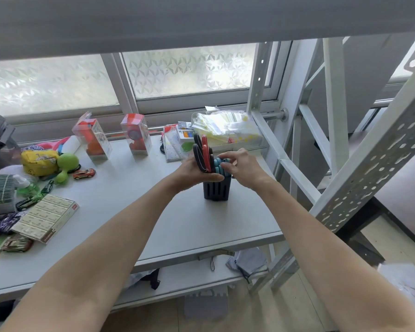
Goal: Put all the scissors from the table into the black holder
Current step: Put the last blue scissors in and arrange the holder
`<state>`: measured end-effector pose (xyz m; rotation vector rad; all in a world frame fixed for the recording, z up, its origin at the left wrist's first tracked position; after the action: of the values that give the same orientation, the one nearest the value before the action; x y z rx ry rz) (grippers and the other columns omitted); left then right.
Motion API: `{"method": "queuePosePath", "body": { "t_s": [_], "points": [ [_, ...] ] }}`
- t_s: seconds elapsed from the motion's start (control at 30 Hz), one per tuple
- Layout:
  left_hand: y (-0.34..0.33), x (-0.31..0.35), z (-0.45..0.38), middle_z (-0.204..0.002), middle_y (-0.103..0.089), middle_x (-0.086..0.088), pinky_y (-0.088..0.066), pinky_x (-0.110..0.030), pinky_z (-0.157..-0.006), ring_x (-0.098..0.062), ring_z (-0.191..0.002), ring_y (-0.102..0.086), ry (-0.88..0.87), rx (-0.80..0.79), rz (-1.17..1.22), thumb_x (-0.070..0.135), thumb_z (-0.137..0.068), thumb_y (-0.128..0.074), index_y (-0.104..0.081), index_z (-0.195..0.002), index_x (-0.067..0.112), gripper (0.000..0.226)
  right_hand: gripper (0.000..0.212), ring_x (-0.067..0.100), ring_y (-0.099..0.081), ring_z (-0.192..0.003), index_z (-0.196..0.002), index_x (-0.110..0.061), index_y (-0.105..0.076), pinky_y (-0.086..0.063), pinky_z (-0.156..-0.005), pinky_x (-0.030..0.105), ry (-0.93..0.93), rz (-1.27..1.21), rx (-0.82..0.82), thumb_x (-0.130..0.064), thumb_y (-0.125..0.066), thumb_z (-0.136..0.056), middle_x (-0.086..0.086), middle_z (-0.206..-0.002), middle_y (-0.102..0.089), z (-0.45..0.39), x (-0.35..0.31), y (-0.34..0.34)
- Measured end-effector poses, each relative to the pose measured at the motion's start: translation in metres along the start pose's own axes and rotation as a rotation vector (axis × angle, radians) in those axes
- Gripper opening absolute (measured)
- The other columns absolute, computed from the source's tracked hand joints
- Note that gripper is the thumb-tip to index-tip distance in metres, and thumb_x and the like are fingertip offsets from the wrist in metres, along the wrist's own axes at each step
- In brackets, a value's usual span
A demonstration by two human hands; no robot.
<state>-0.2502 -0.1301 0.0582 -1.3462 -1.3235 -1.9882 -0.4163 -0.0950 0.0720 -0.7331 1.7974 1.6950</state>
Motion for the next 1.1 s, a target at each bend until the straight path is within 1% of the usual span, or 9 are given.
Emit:
{"method": "queuePosePath", "body": {
  "t_s": [0.1, 0.23, 0.3, 0.37, 0.5, 0.6, 0.73, 0.87, 1.1],
  "points": [
    [0.003, 0.005, 0.004, -0.109, -0.047, 0.019, -0.045, 0.004, -0.070, 0.011, -0.099, -0.053, -0.049, 0.074, 0.013, 0.017, -0.076, -0.083, -0.031, -0.140, 0.013, 0.083, 0.040, 0.024, -0.053, -0.107, -0.136, -0.033, -0.055, -0.046, -0.100, 0.035, 0.043, 0.044, -0.011, -0.022, -0.056, -0.097, 0.012, -0.116, -0.049, -0.001, 0.002, -0.002],
    [0.004, 0.006, 0.007, -0.111, -0.043, 0.021, -0.044, 0.002, -0.074, 0.001, -0.105, -0.052, -0.091, 0.131, -0.007, 0.016, -0.075, -0.083, -0.022, -0.146, 0.013, 0.093, 0.053, 0.020, -0.050, -0.093, -0.143, -0.049, -0.035, -0.044, -0.086, 0.027, 0.095, 0.085, -0.061, -0.019, -0.048, -0.101, 0.008, -0.108, -0.044, -0.001, -0.001, -0.004],
    [0.003, 0.007, 0.005, -0.109, -0.043, 0.023, -0.048, -0.002, -0.077, 0.005, -0.102, -0.054, -0.074, 0.131, -0.016, 0.016, -0.073, -0.085, -0.024, -0.143, 0.011, 0.093, 0.052, 0.019, -0.049, -0.094, -0.141, -0.053, -0.037, -0.042, -0.083, 0.026, 0.111, 0.097, -0.085, -0.020, -0.045, -0.102, 0.008, -0.108, -0.043, -0.004, 0.000, -0.005],
    [0.003, 0.008, 0.003, -0.117, -0.050, 0.013, -0.049, -0.011, -0.086, -0.006, -0.111, -0.057, -0.061, 0.118, -0.044, 0.021, -0.070, -0.087, -0.024, -0.142, 0.012, 0.095, 0.049, 0.018, -0.049, -0.095, -0.138, -0.053, -0.041, -0.044, -0.085, 0.027, 0.122, 0.090, -0.082, -0.020, -0.044, -0.102, 0.007, -0.108, -0.043, -0.006, 0.001, -0.006],
    [0.008, 0.014, 0.004, -0.133, -0.040, 0.003, -0.043, 0.003, -0.077, -0.011, -0.121, -0.048, -0.069, 0.037, -0.125, 0.027, -0.073, -0.085, -0.036, -0.138, 0.015, 0.082, 0.046, 0.019, -0.050, -0.096, -0.135, -0.054, -0.045, -0.049, -0.087, 0.032, 0.140, 0.094, -0.050, -0.021, -0.042, -0.103, 0.006, -0.108, -0.043, -0.006, 0.004, -0.008],
    [0.012, 0.017, 0.006, -0.127, -0.038, -0.001, -0.043, -0.016, -0.095, -0.012, -0.117, -0.044, -0.098, 0.087, -0.176, 0.029, -0.073, -0.084, -0.037, -0.132, 0.018, 0.077, 0.045, 0.019, -0.049, -0.096, -0.136, -0.052, -0.045, -0.048, -0.086, 0.031, 0.151, 0.099, -0.038, -0.021, -0.043, -0.103, 0.005, -0.108, -0.043, -0.006, 0.006, -0.009],
    [0.012, 0.027, 0.007, -0.115, -0.039, 0.001, -0.041, -0.017, -0.088, -0.016, -0.111, -0.048, -0.105, 0.115, -0.242, 0.034, -0.071, -0.085, -0.047, -0.130, 0.013, 0.074, 0.046, 0.018, -0.050, -0.092, -0.138, -0.053, -0.042, -0.050, -0.081, 0.032, 0.151, 0.157, -0.024, -0.022, -0.042, -0.103, 0.005, -0.107, -0.043, -0.007, 0.005, -0.010],
    [0.014, 0.033, 0.004, -0.118, -0.036, -0.003, -0.040, -0.028, -0.102, -0.017, -0.107, -0.044, -0.079, 0.055, -0.353, 0.039, -0.075, -0.081, -0.059, -0.126, 0.016, 0.060, 0.046, 0.016, -0.047, -0.090, -0.138, -0.050, -0.042, -0.049, -0.079, 0.030, 0.159, 0.183, -0.013, -0.021, -0.043, -0.103, 0.004, -0.104, -0.042, -0.008, 0.003, -0.011],
    [-0.001, 0.005, 0.008, -0.133, -0.042, -0.004, -0.046, -0.032, -0.103, -0.016, -0.121, -0.047, -0.047, 0.172, -0.145, 0.041, -0.069, -0.084, -0.035, -0.141, 0.015, 0.092, 0.056, 0.020, -0.057, -0.095, -0.146, -0.036, -0.038, -0.052, -0.086, 0.033, 0.093, -0.126, 0.126, -0.026, -0.060, -0.095, 0.007, -0.116, -0.052, 0.005, 0.019, -0.006]
  ]
}}
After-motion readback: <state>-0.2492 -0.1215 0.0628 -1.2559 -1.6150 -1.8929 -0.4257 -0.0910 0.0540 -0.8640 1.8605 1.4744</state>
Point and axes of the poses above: each hand's wrist, its own z-axis away from the middle knuckle, its own y-axis out of the back of the hand, x = y × z, the point moved 2 cm from there along -z, towards the middle knuckle
